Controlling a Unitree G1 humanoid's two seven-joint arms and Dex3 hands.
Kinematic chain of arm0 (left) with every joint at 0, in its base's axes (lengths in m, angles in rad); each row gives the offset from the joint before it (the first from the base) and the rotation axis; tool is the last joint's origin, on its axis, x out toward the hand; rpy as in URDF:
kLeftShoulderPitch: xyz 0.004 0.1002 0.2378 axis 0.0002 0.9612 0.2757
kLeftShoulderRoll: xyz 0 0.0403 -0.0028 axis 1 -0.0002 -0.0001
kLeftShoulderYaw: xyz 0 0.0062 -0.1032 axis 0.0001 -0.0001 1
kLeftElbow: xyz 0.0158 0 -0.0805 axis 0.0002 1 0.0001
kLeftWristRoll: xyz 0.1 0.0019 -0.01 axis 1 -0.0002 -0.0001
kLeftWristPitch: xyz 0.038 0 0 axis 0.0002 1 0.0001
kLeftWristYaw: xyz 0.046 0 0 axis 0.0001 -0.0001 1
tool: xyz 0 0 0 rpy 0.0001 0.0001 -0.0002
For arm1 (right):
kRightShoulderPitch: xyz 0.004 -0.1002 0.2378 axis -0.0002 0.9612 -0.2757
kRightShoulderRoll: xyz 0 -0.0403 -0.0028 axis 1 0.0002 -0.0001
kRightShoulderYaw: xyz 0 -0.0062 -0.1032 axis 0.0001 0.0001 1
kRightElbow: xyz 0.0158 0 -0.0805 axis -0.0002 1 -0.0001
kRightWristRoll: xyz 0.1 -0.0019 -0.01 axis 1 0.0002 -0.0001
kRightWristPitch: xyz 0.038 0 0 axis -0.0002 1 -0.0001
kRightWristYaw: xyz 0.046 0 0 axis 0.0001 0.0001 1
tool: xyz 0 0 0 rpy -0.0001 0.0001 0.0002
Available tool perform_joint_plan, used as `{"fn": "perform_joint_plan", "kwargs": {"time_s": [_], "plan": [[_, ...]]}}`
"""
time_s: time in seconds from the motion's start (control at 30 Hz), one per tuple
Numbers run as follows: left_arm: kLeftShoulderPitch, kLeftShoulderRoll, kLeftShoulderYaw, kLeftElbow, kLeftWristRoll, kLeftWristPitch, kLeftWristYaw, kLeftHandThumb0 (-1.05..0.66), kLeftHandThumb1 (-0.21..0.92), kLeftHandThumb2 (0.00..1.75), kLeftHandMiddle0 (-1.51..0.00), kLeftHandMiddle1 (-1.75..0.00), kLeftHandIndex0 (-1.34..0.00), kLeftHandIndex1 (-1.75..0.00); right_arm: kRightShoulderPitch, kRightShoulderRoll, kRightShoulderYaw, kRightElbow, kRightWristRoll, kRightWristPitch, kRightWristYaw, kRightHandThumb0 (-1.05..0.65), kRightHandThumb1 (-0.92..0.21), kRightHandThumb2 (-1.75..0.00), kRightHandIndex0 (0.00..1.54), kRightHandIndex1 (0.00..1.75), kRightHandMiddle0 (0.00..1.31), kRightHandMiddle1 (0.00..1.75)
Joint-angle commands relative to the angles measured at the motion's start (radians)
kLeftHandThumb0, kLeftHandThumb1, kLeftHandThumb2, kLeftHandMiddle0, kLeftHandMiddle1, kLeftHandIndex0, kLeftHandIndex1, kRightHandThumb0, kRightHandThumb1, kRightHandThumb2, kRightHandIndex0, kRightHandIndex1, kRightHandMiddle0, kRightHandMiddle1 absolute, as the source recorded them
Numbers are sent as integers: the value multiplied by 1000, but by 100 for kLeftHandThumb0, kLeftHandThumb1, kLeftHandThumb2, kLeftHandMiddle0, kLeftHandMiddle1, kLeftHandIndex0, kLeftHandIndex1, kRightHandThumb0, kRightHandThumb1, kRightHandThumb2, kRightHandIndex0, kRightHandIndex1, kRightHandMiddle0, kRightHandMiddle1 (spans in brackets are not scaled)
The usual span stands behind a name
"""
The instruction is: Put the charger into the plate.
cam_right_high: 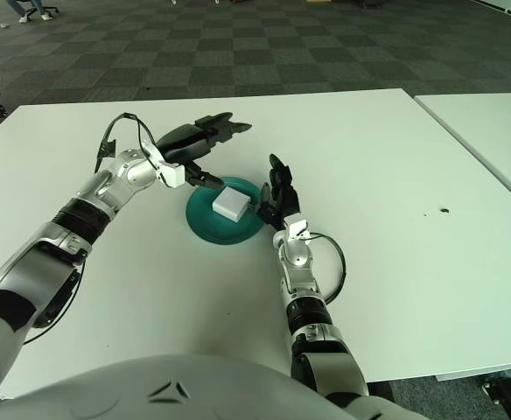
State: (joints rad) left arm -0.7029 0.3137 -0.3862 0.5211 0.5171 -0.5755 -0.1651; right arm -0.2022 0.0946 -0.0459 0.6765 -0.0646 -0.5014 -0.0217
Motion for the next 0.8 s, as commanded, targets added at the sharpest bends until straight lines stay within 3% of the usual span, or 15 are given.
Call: {"fn": "perform_joint_plan", "kwargs": {"time_s": [0.0, 0.2, 0.33, 0.47, 0.63, 0.77], "plan": [[107, 45, 66, -40, -43, -2, 40, -103, 92, 80, -15, -2, 0, -61, 220, 56, 7, 182, 25, 61, 0, -80, -92, -100, 12, 1, 0, 31], [166, 63, 114, -20, -48, -38, 117, -103, 92, 80, -12, -1, 0, -57, 215, 64, -3, 184, 35, 55, -9, -78, -92, -99, 14, 1, 0, 37], [199, 63, 206, -12, -217, -66, 72, -104, 92, 85, -9, 0, 0, -48, 213, 72, -10, 181, 42, 51, -11, -77, -92, -99, 14, 1, 0, 40], [233, 63, 285, -59, -397, -49, -9, -104, 92, 99, -10, -1, 0, -53, 215, 77, -12, 174, 43, 49, -15, -77, -92, -98, 15, 1, 0, 41], [279, -21, 341, -49, -527, -3, -3, -105, 92, 110, -13, -1, 0, -58, 224, 83, -13, 157, 43, 51, -22, -77, -92, -98, 15, 1, 0, 42], [389, -90, 403, -6, -647, -28, 2, -105, 92, 117, -14, -1, 0, -49, 236, 84, -7, 141, 37, 57, -23, -77, -92, -98, 15, 1, 0, 42]]}}
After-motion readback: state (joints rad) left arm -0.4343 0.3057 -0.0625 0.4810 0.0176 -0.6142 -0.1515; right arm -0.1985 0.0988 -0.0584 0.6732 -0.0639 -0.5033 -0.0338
